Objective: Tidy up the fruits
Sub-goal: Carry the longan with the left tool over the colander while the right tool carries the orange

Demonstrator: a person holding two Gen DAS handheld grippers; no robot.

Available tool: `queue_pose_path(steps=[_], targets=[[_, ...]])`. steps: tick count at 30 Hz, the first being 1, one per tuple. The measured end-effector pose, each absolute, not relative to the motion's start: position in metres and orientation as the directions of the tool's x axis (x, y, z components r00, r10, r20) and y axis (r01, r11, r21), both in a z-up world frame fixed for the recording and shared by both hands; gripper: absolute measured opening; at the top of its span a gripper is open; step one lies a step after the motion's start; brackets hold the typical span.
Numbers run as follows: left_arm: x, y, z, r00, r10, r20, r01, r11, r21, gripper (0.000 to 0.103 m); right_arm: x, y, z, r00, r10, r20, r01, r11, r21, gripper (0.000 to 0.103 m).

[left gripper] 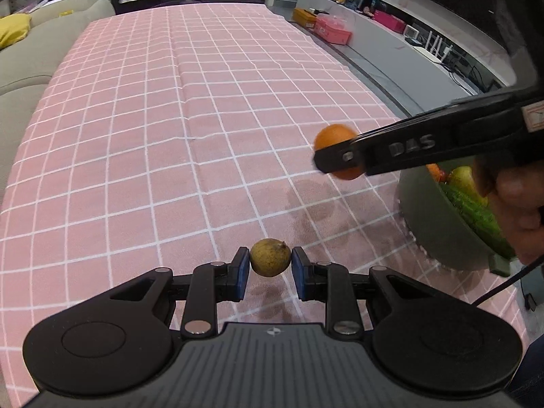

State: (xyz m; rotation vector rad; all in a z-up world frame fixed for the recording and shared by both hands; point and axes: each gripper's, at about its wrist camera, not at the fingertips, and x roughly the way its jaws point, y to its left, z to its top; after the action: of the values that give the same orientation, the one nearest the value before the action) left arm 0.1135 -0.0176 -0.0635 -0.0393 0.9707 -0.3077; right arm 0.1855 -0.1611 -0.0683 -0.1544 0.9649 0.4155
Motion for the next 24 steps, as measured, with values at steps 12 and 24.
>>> queue_pose_path(steps=[12,24], targets=[[0.103,-0.052,-0.017,0.595,-0.296,-0.748,0.214,0.954,-0.208,0.03,0.158,-0.225,-0.012,0.581,0.32,-0.748,-0.354,0.927,0.122,0.042],[0.121,-0.121,-0.009,0.567,-0.341,-0.75,0.335,0.927,-0.169,0.03,0.125,-0.314,0.004,0.631,0.239,-0.738,-0.227,0.967,0.12,0.042]])
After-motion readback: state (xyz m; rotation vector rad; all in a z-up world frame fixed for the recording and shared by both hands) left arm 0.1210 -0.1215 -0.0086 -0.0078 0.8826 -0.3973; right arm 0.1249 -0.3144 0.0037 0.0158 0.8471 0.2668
